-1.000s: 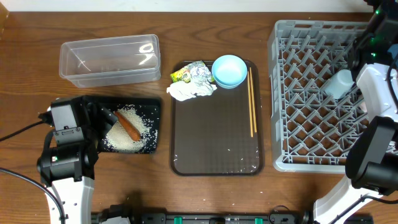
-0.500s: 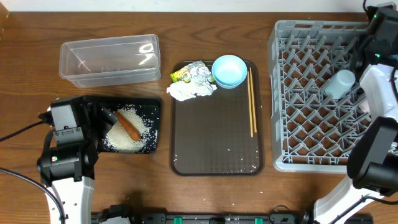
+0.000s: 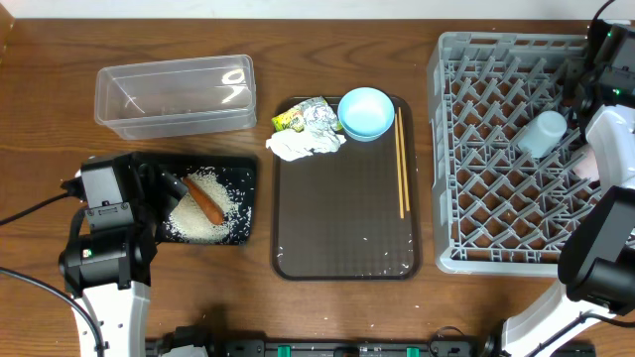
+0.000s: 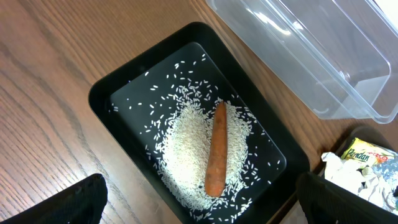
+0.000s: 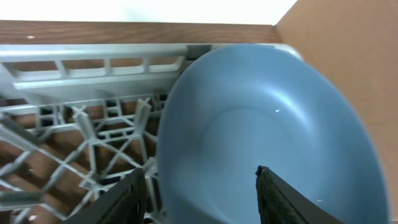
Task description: Sort waste into correct bins and load items into the dishwasher rack
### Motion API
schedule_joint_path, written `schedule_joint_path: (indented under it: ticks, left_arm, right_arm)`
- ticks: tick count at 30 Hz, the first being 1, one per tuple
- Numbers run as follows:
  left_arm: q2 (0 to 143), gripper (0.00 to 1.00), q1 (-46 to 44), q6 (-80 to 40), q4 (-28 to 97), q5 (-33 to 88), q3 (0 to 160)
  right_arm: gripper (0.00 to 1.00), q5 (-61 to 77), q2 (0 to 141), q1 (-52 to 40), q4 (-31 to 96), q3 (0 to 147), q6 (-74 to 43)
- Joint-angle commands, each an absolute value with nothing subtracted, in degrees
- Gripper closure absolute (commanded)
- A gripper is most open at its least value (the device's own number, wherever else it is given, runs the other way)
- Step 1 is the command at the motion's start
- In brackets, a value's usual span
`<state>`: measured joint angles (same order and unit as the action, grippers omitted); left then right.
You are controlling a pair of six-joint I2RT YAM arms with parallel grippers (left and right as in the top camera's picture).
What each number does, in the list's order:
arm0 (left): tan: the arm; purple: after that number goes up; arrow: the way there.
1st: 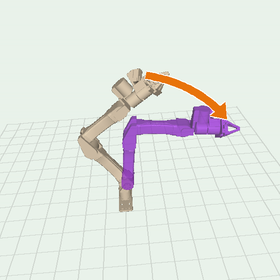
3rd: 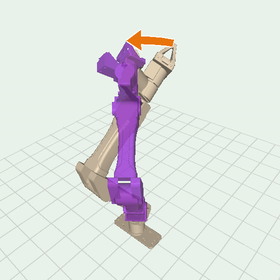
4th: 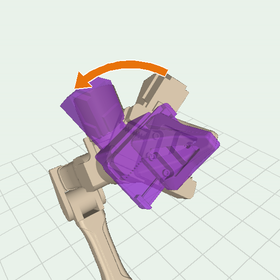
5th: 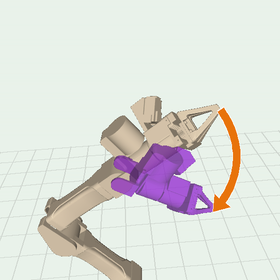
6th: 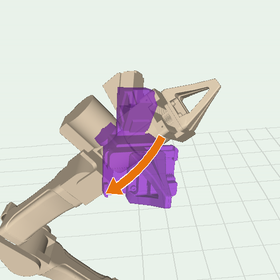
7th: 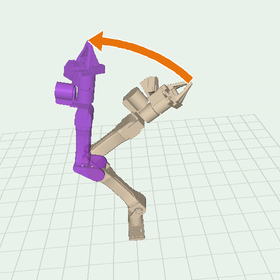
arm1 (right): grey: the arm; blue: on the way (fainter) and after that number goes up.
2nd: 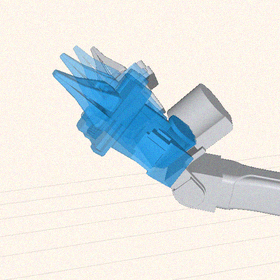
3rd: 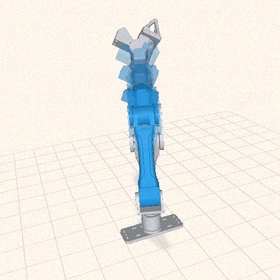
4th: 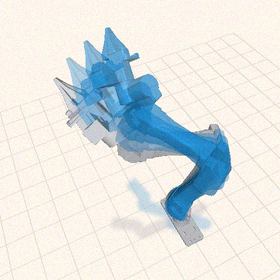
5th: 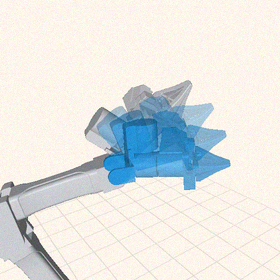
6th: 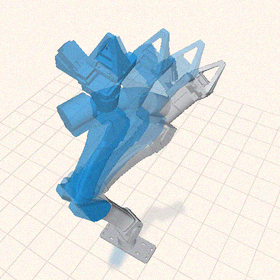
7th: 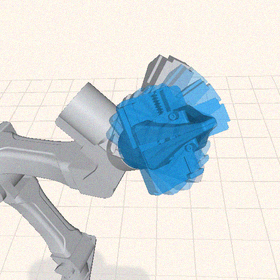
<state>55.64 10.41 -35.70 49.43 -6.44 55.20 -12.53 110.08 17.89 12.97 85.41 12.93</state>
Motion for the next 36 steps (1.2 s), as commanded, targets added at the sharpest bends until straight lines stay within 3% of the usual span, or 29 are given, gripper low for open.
schedule_joint_path:
  ticks: [1, 11, 22, 27, 31, 36]
  left_arm:
    - [55.7, 0.01, 10.6, -35.0, 49.5, -7.6, 55.2]
    - [55.7, 0.01, 10.6, -35.0, 49.5, -7.6, 55.2]
    - [55.7, 0.01, 10.6, -35.0, 49.5, -7.6, 55.2]
    - [55.7, 0.01, 10.6, -35.0, 49.5, -7.6, 55.2]
    - [55.7, 0.01, 10.6, -35.0, 49.5, -7.6, 55.2]
    - [55.7, 0.01, 10.6, -35.0, 49.5, -7.6, 55.2]
  right_arm:
    - [0.45, -9.5, 108.8, 17.9, 14.0, 85.4, 9.4]
    - [0.46, -7.0, 110.5, 19.5, 18.5, 85.4, 9.2]
    - [0.62, -7.3, 110.7, 19.6, 20.4, 85.4, 9.2]
    - [0.63, -7.3, 110.8, 19.9, 20.8, 85.4, 9.2]
    - [0.69, -7.3, 110.8, 20.7, 21.3, 85.4, 9.3]
    - [0.93, -7.2, 110.8, 21.7, 22.2, 85.4, 9.2]
